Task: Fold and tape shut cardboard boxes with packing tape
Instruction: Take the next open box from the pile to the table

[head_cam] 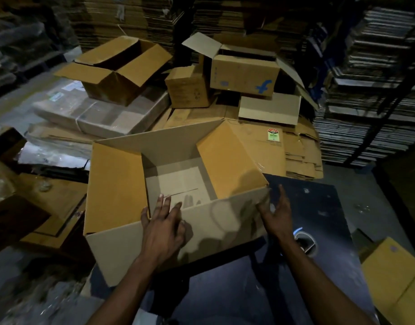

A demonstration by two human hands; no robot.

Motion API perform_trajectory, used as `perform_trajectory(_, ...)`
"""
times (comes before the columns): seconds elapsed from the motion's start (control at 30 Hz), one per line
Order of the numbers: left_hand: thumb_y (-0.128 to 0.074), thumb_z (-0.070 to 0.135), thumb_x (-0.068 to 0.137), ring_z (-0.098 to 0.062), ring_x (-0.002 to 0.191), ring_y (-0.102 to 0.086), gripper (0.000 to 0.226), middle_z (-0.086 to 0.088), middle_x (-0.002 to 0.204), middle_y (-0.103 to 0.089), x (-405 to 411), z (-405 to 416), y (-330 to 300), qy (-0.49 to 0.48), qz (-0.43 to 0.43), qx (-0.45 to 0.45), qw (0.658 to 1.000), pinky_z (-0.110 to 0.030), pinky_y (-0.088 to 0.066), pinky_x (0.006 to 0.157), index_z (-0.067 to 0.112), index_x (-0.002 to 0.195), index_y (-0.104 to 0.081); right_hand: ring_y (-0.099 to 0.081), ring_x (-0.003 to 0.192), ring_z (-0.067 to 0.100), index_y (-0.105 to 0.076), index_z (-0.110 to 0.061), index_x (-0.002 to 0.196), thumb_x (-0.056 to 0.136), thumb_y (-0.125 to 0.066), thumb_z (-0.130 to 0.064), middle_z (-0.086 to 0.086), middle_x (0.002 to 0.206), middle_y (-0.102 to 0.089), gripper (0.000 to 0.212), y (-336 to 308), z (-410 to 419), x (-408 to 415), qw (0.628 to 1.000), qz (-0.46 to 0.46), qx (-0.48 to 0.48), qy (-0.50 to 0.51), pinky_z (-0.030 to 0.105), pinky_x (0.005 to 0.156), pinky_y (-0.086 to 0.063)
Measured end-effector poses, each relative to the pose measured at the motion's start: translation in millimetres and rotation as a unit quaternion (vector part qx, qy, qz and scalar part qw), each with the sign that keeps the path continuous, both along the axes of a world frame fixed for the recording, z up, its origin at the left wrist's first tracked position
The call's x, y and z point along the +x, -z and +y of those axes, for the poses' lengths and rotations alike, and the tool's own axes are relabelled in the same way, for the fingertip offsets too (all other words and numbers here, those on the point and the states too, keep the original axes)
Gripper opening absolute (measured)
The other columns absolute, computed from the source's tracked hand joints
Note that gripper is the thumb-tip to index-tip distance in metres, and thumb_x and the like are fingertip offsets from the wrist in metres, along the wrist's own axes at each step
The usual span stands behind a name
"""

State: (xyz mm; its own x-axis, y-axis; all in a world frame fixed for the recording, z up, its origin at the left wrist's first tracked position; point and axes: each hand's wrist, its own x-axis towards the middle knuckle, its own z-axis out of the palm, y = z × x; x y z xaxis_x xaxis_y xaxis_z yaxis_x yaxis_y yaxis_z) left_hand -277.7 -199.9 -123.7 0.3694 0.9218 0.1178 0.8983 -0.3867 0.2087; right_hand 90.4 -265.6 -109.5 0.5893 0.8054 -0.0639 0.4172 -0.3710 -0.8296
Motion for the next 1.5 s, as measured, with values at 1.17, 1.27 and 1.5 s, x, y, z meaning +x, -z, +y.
perform_trajectory(1.17, -0.043, 0.087, 0.093, -0.023, 0.163, -0.031, 0.085, 0.002, 0.174, -0.038, 15.9, 11.2, -175.0, 0.078, 0.060, -0.036, 0.994, -0.063, -0.024, 0.130, 0.042, 0.165, -0.039, -0.073, 0.087, 0.028, -0.067, -0.028, 0.137, 0.100, -0.039, -0.080, 0.006, 0.111, -0.080, 0.069, -157.5, -13.1, -16.9, 0.914, 0.200, -0.183, -0.301, 0.038, 0.073, -0.055)
perform_trajectory(1.27, -0.028, 0.099, 0.090, -0.021, 0.169, 0.006, 0.102, 0.004, 0.182, 0.002, 60.3, -20.0, -125.3, 0.085, -0.048, -0.138, 0.986, -0.064, -0.004, 0.134, 0.041, 0.173, -0.014, -0.069, 0.117, 0.033, -0.064, -0.027, 0.143, 0.097, -0.051, -0.078, 0.008, 0.121, -0.078, 0.069, -110.6, 29.3, 8.6, 0.930, 0.312, -0.113, -0.156, 0.048, 0.088, -0.059)
perform_trajectory(1.5, -0.009, 0.098, 0.093, -0.022, 0.164, 0.031, 0.106, -0.004, 0.181, 0.019, 136.4, -40.7, -53.3, 0.066, 0.023, -0.133, 0.989, -0.069, 0.019, 0.127, 0.032, 0.175, 0.005, -0.029, 0.159, 0.031, -0.029, -0.023, 0.167, 0.076, -0.023, -0.104, 0.010, 0.159, -0.053, 0.123, -44.7, 113.6, 37.0, 0.838, 0.546, -0.025, -0.001, 0.067, 0.120, -0.024)
